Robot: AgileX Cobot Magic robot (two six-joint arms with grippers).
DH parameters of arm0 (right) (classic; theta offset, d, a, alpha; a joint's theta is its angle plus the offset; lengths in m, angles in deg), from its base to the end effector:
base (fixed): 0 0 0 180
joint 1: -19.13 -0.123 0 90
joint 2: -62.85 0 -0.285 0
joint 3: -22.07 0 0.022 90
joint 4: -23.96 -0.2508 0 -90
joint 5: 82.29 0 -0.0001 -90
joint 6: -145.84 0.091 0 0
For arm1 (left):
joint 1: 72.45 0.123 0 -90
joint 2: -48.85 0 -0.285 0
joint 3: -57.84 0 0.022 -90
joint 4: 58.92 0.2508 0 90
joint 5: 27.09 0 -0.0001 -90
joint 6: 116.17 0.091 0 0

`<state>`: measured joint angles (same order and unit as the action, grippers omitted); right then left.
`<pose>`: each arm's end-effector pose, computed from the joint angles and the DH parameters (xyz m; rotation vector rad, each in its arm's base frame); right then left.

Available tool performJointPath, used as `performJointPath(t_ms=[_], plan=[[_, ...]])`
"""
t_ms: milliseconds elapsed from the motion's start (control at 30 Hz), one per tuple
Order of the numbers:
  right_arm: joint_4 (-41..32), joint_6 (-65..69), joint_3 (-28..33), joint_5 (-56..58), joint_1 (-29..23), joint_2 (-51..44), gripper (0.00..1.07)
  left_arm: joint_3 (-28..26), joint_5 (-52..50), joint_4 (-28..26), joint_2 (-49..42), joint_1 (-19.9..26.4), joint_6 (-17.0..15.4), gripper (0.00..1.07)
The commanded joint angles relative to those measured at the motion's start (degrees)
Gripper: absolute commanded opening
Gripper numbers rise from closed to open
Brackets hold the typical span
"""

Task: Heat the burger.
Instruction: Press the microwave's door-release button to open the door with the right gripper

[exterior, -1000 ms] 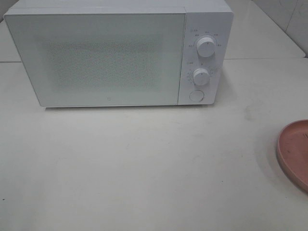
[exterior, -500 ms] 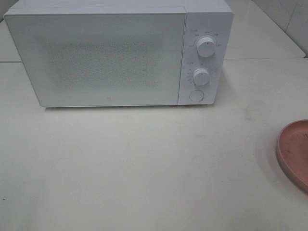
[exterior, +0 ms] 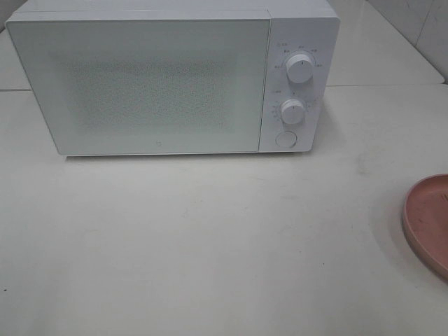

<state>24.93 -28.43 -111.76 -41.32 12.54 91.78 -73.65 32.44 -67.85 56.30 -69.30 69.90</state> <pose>0.0686 0.0069 0.3065 -0.0212 2.0275 0.1165 -0.0048 -0.0125 0.2801 0.0569 2.0063 -0.0828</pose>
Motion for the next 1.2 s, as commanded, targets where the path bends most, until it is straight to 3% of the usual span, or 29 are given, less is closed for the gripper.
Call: performJointPath(t_ms=[33, 1200], plan=[[0.00, -0.80, -0.34, -3.38, 0.34, 2.92, 0.76, 0.29, -0.63, -0.29, -1.60, 0.11, -0.29, 1.00], [0.46, -0.80, -0.34, -24.29, 0.34, 29.91, 0.76, 0.29, -0.63, -0.29, -1.60, 0.11, -0.29, 1.00]])
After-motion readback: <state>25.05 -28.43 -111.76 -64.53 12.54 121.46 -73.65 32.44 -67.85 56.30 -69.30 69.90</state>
